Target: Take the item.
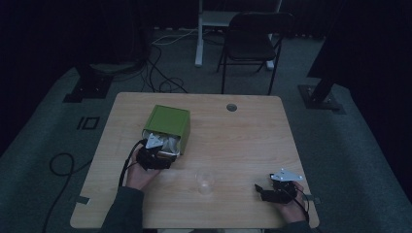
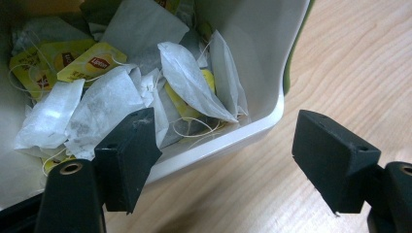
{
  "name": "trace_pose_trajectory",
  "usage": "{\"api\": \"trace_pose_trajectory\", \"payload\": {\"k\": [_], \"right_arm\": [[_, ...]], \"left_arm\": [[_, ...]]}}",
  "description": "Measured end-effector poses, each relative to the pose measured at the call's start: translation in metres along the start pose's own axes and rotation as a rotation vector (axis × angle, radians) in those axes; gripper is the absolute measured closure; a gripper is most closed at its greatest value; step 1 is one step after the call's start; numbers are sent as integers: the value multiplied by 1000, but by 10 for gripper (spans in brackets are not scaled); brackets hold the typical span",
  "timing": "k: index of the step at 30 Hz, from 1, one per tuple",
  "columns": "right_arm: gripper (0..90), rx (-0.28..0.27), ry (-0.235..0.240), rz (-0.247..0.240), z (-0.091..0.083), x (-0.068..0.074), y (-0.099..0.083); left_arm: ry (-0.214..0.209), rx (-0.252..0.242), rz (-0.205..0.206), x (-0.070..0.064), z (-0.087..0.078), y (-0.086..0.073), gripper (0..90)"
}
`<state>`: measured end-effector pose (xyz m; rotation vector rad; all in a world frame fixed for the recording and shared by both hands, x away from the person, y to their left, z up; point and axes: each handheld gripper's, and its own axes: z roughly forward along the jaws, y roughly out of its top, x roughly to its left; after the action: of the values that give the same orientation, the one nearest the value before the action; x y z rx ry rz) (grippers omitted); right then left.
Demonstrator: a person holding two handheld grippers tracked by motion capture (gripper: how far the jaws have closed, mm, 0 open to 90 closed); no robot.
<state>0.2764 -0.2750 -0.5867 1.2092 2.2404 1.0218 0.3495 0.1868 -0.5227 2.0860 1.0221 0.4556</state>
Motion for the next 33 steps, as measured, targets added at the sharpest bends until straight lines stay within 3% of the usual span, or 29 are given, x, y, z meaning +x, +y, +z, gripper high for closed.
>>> {"api": "trace_pose_trajectory", "payload": {"k": [6,10,19,24,26,33], "right_arm": [[211,0,0,-1,0,0,0],[211,0,0,-1,0,0,0],[211,0,0,-1,0,0,0],[211,0,0,-1,0,0,0],[210,0,0,-2,0,0,0],[211,0,0,-1,0,0,0]], "left_arm": [[14,13,10,-9,-7,-6,254],[-4,3,-10,-10,-14,-12,263],[-7,10,-13,-14,-24,-21,314],[13,5,-5,-15,-29,-24,318],[27,-27,6,-16,-36,-22,328],[66,-55,20,-9,-42,-13,359]]}}
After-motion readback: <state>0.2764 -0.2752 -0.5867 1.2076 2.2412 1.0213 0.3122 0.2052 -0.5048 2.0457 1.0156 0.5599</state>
